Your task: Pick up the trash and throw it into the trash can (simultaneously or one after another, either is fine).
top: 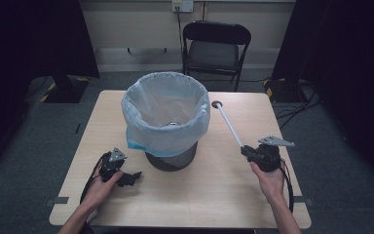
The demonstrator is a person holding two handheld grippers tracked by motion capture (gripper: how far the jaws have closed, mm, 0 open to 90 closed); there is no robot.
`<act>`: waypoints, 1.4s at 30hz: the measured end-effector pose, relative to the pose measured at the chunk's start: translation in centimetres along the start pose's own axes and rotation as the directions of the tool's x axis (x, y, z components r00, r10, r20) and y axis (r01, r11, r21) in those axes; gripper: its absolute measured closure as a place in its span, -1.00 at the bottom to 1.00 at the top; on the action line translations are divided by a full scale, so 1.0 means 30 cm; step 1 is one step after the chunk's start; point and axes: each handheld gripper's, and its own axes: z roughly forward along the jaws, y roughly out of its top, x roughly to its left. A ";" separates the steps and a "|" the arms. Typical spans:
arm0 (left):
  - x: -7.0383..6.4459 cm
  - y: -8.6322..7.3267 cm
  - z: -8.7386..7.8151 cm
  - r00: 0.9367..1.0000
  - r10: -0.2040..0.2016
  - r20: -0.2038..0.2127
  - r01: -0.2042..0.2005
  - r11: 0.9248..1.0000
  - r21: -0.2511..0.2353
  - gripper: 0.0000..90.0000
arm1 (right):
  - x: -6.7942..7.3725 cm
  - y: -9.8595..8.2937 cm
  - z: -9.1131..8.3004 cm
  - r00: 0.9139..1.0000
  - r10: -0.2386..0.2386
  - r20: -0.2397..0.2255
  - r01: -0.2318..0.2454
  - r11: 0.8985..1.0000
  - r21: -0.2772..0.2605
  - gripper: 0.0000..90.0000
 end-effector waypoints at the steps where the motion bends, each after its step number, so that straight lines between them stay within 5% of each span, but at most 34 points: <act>1: 0.001 0.000 0.000 1.000 0.004 0.000 -0.004 1.000 0.001 -1.00 | 0.005 0.004 -0.005 1.000 0.001 -0.004 -0.001 1.000 -0.007 0.78; 22: 0.001 0.001 0.000 1.000 0.004 0.000 -0.004 1.000 0.000 -1.00 | 0.029 0.099 -0.024 1.000 -0.007 -0.004 0.006 0.996 -0.089 0.78; 42: 0.001 0.000 0.000 1.000 0.003 0.002 -0.003 1.000 -0.002 -1.00 | 0.055 0.285 -0.031 0.999 -0.018 -0.049 0.007 0.976 -0.219 0.78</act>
